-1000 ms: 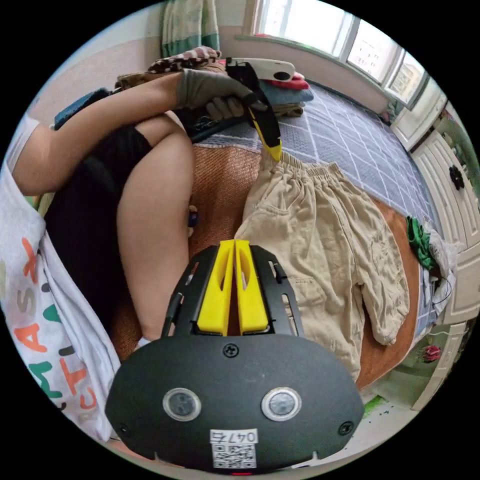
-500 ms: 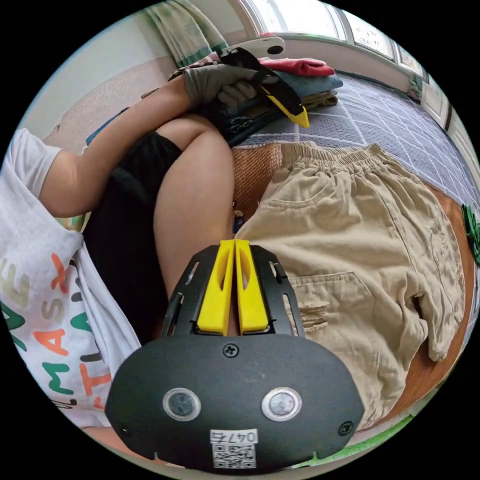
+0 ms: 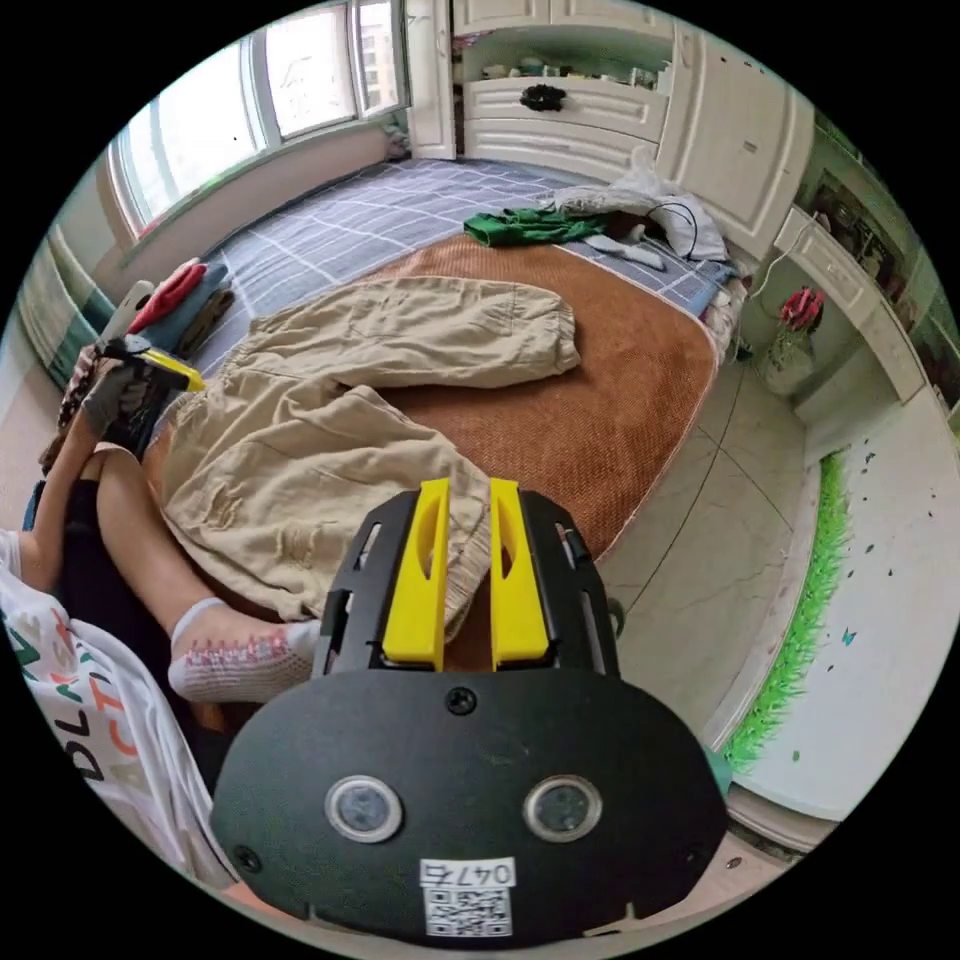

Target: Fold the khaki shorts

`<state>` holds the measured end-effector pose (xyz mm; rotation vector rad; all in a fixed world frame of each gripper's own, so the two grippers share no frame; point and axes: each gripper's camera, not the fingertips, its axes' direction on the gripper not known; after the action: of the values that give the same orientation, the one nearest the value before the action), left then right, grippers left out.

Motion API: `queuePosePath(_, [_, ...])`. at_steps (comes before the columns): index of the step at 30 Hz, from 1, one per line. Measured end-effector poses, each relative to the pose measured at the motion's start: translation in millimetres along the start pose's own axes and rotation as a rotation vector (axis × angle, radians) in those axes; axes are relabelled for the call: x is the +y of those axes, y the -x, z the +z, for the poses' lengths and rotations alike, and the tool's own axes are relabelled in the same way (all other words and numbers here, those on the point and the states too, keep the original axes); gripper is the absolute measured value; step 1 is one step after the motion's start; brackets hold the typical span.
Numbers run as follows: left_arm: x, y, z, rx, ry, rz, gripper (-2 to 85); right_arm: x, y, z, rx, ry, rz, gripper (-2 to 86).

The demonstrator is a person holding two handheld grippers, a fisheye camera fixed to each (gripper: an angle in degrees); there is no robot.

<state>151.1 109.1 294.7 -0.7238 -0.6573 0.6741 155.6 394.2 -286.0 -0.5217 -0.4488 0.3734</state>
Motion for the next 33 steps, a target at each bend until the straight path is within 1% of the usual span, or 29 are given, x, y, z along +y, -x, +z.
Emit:
queuePosePath(2, [-16.4, -2.1, 9.4, -0.048, 0.050, 0.013, -0.6, -7.6, 6.5, 18.0, 0.049, 0.052, -0.092, 4.2])
queuePosePath(5, [-23.3, 8.3, 11.3, -0.068, 0.070, 0.003, -0.6, -23.7, 30.5, 57.1, 0.069, 0.143, -0.218, 4.4])
queuePosePath(7, [-24.0, 17.7, 7.4, -0.072, 0.073, -0.015, -0.6, -30.5, 55.1, 93.0, 0.195, 0.245, -0.344, 3.6])
queuePosePath(8, [-24.2, 24.5, 2.1, -0.077, 0.068, -0.038, -0.6, -31.7, 59.8, 96.6, 0.229, 0.236, -0.372, 3.4])
queuePosePath(10, [-24.2, 33.3, -9.5, -0.100, 0.051, -0.083, -0.7, -44.6, 56.8, 111.3, 0.464, 0.243, -0.323, 2.7])
queuePosePath(11, [-24.5, 36.1, -17.9, -0.120, 0.035, -0.099, -0.7, -48.4, 51.4, 115.5, 0.495, 0.250, -0.292, 2.6])
queuePosePath(12, [-25.1, 36.7, -22.0, -0.125, 0.026, -0.101, -0.7, -54.2, 39.1, 121.5, 0.469, 0.249, -0.228, 2.4])
queuePosePath(13, [-27.3, 37.4, -29.0, -0.138, 0.019, -0.099, -0.7, -59.4, 28.5, 124.6, 0.390, 0.252, -0.167, 2.4])
queuePosePath(15, [-31.5, 34.7, -35.9, -0.166, 0.032, -0.069, -0.7, -64.4, 23.1, 117.6, 0.340, 0.235, -0.126, 2.8])
queuePosePath(17, [-31.6, 28.8, -51.7, -0.211, 0.041, -0.024, -0.6, -60.5, 28.0, 95.0, 0.287, 0.136, -0.113, 2.6])
queuePosePath(18, [-30.5, 28.0, -58.2, -0.223, 0.041, -0.021, -0.6, -53.4, 36.0, 78.2, 0.224, 0.068, -0.131, 1.8])
queuePosePath(19, [-26.6, 25.0, -74.5, -0.235, 0.023, -0.009, -0.5, -44.3, 48.1, 65.3, 0.118, 0.013, -0.191, 1.0])
queuePosePath(20, [-21.2, 19.9, -92.9, -0.212, -0.013, 0.023, -0.5, -39.5, 55.5, 61.3, 0.053, -0.006, -0.236, 0.5])
queuePosePath(21, [-18.6, 16.9, -101.0, -0.185, -0.030, 0.046, -0.5, -30.9, 71.2, 58.9, -0.070, -0.011, -0.335, -0.2])
queuePosePath(22, [-14.1, 11.1, -113.0, -0.102, -0.053, 0.105, -0.5, -24.6, 87.4, 63.2, -0.159, 0.015, -0.417, -0.5])
queuePosePath(23, [-12.2, 6.9, -118.4, -0.020, -0.054, 0.155, -0.6, -22.1, 95.4, 66.6, -0.198, 0.031, -0.455, -0.6])
queuePosePath(24, [-12.3, 5.7, -118.7, 0.005, -0.047, 0.170, -0.6, -18.7, 110.7, 74.6, -0.243, 0.053, -0.514, -0.7])
queuePosePath(25, [-15.3, 5.5, -114.5, 0.015, -0.011, 0.179, -0.7, -18.1, 123.6, 84.1, -0.243, 0.061, -0.551, -0.7])
queuePosePath(27, [-24.6, 11.2, -98.3, -0.040, 0.100, 0.156, -0.7, -22.6, 136.3, 104.1, -0.206, 0.075, -0.569, -0.8])
queuePosePath(28, [-30.3, 18.5, -84.5, -0.082, 0.186, 0.133, -0.6, -28.7, 139.9, 123.1, -0.193, 0.118, -0.558, -0.8])
queuePosePath(29, [-33.7, 26.2, -72.7, -0.080, 0.256, 0.122, -0.6, -32.0, 140.8, 134.7, -0.188, 0.159, -0.549, -0.8])
queuePosePath(30, [-34.4, 30.4, -69.4, -0.069, 0.277, 0.111, -0.6, -37.4, 143.1, 157.5, -0.194, 0.265, -0.539, -0.9])
queuePosePath(32, [-31.5, 44.9, -79.3, -0.028, 0.285, 0.061, -0.6, -42.6, 145.5, 168.6, -0.249, 0.309, -0.526, -0.9])
queuePosePath(33, [-29.1, 48.8, -82.6, -0.021, 0.294, 0.046, -0.6, -44.1, 149.7, 171.2, -0.320, 0.351, -0.565, -0.8])
